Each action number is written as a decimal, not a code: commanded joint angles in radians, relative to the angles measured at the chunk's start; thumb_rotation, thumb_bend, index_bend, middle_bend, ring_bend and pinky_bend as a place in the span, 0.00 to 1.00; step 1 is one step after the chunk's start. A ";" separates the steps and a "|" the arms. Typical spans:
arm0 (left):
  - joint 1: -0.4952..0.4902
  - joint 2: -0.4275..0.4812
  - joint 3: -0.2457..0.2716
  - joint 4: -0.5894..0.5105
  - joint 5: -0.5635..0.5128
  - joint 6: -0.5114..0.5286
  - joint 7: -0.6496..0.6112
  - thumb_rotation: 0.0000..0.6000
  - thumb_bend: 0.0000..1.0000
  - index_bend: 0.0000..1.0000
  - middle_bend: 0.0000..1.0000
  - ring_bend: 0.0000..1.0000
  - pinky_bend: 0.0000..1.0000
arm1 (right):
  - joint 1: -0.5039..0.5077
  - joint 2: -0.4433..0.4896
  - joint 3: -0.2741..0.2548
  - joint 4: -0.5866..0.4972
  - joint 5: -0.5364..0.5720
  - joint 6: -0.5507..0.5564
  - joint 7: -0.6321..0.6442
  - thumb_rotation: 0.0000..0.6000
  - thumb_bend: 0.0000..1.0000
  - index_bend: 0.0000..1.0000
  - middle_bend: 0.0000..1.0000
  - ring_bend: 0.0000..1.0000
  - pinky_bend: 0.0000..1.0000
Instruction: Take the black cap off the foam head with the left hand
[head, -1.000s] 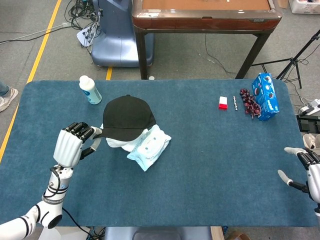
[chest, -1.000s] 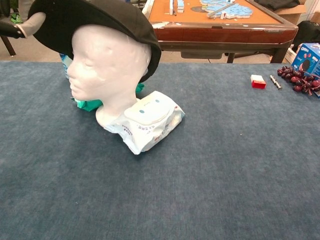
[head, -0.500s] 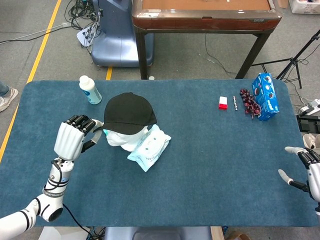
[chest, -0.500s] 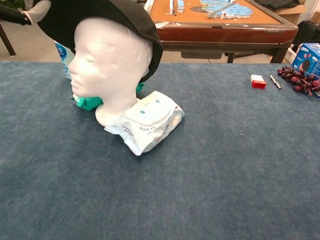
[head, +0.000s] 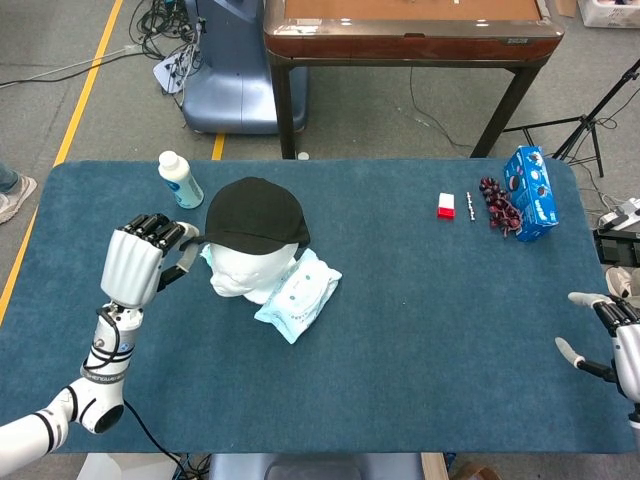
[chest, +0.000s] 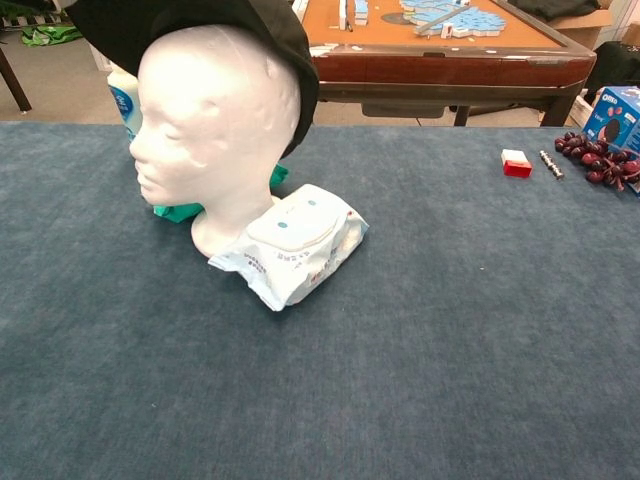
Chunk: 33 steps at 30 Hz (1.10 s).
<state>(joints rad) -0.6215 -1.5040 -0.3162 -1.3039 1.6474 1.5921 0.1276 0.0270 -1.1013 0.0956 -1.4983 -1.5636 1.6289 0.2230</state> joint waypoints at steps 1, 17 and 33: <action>-0.010 0.004 -0.007 0.000 -0.009 -0.011 0.008 1.00 0.50 0.60 0.71 0.54 0.63 | 0.000 0.000 0.000 0.000 0.000 -0.001 0.001 1.00 0.21 0.32 0.38 0.31 0.42; -0.082 -0.014 -0.060 0.078 -0.137 -0.117 0.027 1.00 0.50 0.60 0.71 0.54 0.63 | 0.003 0.001 0.000 0.002 0.003 -0.006 0.003 1.00 0.21 0.32 0.38 0.31 0.42; -0.029 0.021 -0.035 0.160 -0.205 -0.106 -0.012 1.00 0.50 0.60 0.71 0.54 0.63 | 0.005 -0.003 -0.002 0.000 -0.001 -0.009 -0.008 1.00 0.21 0.32 0.38 0.31 0.42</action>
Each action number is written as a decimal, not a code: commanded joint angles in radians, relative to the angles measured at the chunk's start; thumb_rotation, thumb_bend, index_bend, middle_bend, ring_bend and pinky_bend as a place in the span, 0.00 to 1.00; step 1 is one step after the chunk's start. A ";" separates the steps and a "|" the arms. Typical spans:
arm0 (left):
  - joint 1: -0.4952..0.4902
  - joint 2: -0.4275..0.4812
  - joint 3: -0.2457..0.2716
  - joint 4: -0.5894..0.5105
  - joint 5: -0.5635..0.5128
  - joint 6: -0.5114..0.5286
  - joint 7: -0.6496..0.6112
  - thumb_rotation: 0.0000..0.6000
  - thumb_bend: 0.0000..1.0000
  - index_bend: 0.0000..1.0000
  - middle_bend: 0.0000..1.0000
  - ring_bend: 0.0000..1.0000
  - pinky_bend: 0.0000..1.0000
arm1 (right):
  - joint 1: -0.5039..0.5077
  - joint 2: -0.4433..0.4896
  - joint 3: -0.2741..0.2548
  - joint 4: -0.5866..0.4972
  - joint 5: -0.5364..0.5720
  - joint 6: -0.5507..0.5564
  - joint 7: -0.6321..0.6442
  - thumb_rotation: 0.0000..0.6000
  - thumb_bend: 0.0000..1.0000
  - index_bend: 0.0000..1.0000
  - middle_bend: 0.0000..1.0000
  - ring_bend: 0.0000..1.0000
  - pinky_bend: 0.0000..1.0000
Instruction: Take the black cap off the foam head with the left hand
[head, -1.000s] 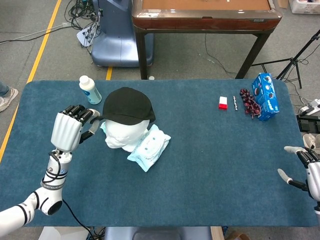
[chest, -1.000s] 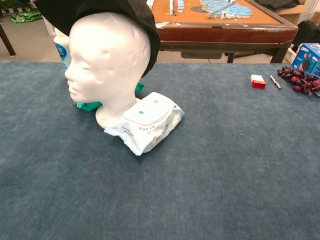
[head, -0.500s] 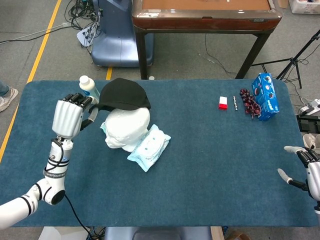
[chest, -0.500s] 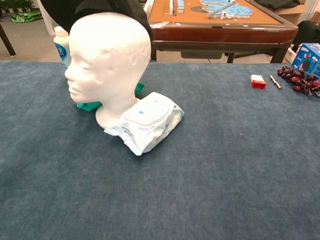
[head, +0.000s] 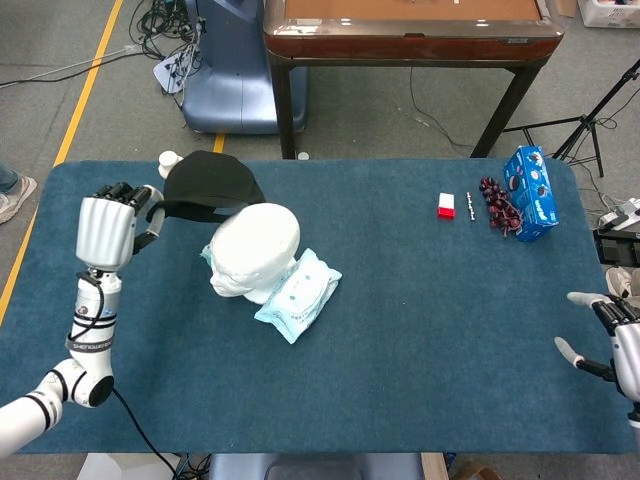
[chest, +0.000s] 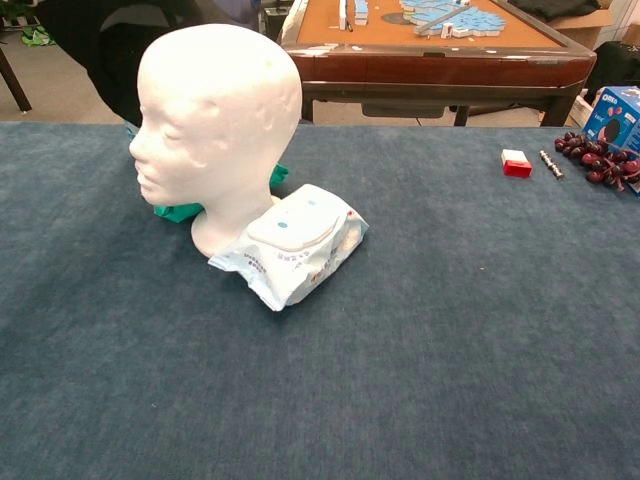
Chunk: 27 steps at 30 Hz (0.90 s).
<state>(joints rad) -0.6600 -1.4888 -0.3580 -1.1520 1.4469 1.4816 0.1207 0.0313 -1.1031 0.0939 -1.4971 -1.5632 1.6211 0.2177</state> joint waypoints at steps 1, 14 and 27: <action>0.017 0.009 0.011 0.015 -0.007 0.008 -0.011 1.00 0.50 0.60 0.71 0.54 0.63 | 0.001 -0.001 -0.001 -0.001 -0.001 -0.002 -0.005 1.00 0.21 0.32 0.38 0.31 0.42; 0.127 0.005 0.090 0.203 -0.018 0.053 -0.088 1.00 0.50 0.60 0.71 0.54 0.63 | 0.003 -0.002 0.001 -0.002 0.005 -0.006 -0.008 1.00 0.21 0.32 0.38 0.31 0.42; 0.255 0.029 0.247 0.204 0.106 0.163 -0.036 1.00 0.50 0.60 0.70 0.53 0.63 | 0.009 -0.007 0.000 -0.010 0.007 -0.018 -0.033 1.00 0.21 0.32 0.38 0.31 0.42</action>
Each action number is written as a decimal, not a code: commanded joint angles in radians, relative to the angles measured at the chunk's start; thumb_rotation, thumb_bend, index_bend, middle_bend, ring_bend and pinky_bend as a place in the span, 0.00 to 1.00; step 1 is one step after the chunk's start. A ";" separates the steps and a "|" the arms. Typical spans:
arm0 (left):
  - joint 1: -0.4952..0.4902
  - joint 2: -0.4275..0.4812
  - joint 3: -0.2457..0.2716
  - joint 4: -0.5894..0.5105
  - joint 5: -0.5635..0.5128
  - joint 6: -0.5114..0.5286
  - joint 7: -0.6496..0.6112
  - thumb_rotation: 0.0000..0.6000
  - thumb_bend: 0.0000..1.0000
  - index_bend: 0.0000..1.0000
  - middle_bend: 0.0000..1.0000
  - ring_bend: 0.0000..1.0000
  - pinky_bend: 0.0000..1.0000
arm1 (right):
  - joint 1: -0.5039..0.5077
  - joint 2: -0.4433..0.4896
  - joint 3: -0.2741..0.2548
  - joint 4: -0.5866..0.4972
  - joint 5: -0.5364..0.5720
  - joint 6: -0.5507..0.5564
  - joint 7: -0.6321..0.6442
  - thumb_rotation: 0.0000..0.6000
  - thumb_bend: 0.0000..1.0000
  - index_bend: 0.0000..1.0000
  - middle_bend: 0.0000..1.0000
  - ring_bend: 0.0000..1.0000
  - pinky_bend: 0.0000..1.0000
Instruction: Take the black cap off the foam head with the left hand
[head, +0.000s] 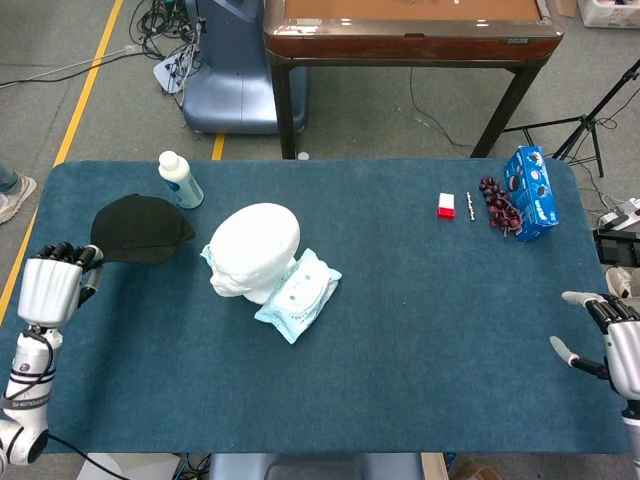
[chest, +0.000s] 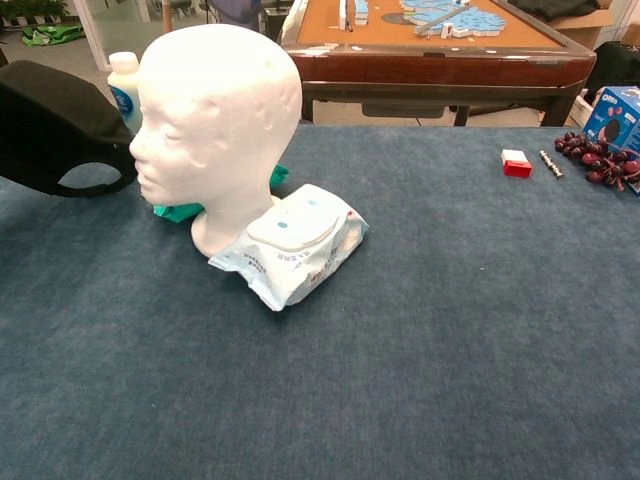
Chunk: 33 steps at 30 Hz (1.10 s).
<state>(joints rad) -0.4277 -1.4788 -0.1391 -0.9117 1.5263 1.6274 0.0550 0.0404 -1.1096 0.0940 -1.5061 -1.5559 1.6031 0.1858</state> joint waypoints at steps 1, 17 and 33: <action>0.033 0.033 0.044 -0.065 0.038 0.018 0.054 1.00 0.50 0.60 0.70 0.53 0.63 | 0.000 0.000 -0.001 -0.001 -0.001 0.000 -0.001 1.00 0.21 0.32 0.38 0.31 0.42; 0.151 0.352 0.197 -0.758 -0.072 -0.206 0.596 1.00 0.32 0.36 0.62 0.46 0.62 | 0.006 -0.004 -0.003 -0.007 0.002 -0.012 -0.022 1.00 0.21 0.32 0.38 0.31 0.42; 0.206 0.401 0.189 -0.954 -0.206 -0.196 0.850 1.00 0.00 0.00 0.57 0.42 0.59 | 0.007 -0.005 -0.004 -0.010 0.003 -0.015 -0.031 1.00 0.21 0.32 0.38 0.31 0.42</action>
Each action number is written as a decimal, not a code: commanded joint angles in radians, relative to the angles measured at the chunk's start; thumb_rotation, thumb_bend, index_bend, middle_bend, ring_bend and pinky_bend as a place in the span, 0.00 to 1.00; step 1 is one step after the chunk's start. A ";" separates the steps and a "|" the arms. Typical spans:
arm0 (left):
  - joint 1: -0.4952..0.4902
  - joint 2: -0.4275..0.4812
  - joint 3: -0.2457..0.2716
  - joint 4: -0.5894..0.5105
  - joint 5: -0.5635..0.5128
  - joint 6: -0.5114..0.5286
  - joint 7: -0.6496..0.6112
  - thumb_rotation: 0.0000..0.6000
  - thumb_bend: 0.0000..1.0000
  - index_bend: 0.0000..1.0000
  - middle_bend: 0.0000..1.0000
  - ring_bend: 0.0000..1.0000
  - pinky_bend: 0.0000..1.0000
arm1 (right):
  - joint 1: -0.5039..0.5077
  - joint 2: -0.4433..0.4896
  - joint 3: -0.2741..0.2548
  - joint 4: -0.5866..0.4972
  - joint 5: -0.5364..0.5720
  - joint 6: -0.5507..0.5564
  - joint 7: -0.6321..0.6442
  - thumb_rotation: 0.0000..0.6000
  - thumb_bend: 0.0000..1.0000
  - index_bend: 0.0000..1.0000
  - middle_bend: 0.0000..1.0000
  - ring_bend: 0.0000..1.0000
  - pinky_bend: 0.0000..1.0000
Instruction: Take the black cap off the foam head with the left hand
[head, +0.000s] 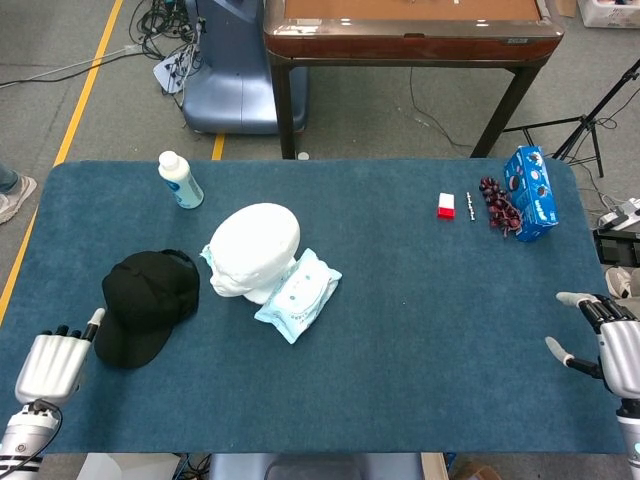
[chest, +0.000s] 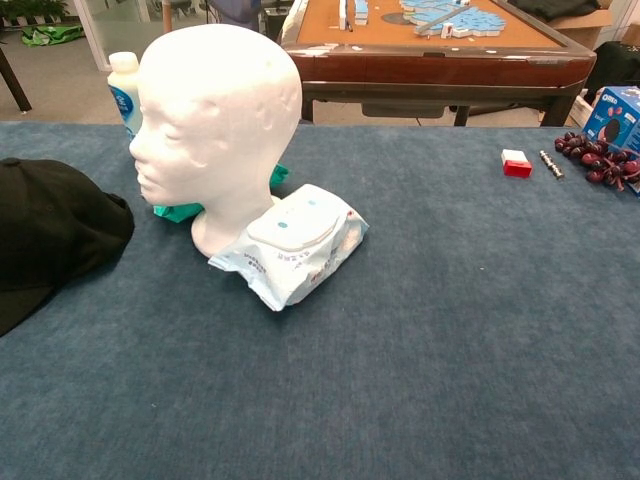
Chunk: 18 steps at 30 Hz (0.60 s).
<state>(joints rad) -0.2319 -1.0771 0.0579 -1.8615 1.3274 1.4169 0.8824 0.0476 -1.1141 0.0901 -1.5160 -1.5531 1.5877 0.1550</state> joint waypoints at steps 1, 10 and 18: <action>0.014 -0.010 -0.014 0.002 -0.002 0.030 0.023 1.00 0.00 0.00 0.57 0.42 0.59 | 0.000 0.000 0.000 0.000 0.000 0.000 -0.001 1.00 0.21 0.32 0.38 0.31 0.42; 0.068 -0.089 -0.055 0.124 0.109 0.140 -0.332 1.00 0.19 0.44 0.57 0.44 0.59 | 0.006 -0.005 -0.002 -0.002 0.007 -0.016 -0.017 1.00 0.21 0.32 0.38 0.31 0.42; 0.102 -0.127 -0.070 0.225 0.116 0.165 -0.483 1.00 0.27 0.50 0.58 0.45 0.59 | 0.015 -0.006 -0.001 -0.004 0.016 -0.038 -0.035 1.00 0.21 0.32 0.38 0.31 0.42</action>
<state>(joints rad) -0.1426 -1.1906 -0.0042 -1.6582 1.4387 1.5726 0.4287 0.0621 -1.1199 0.0882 -1.5203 -1.5381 1.5506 0.1211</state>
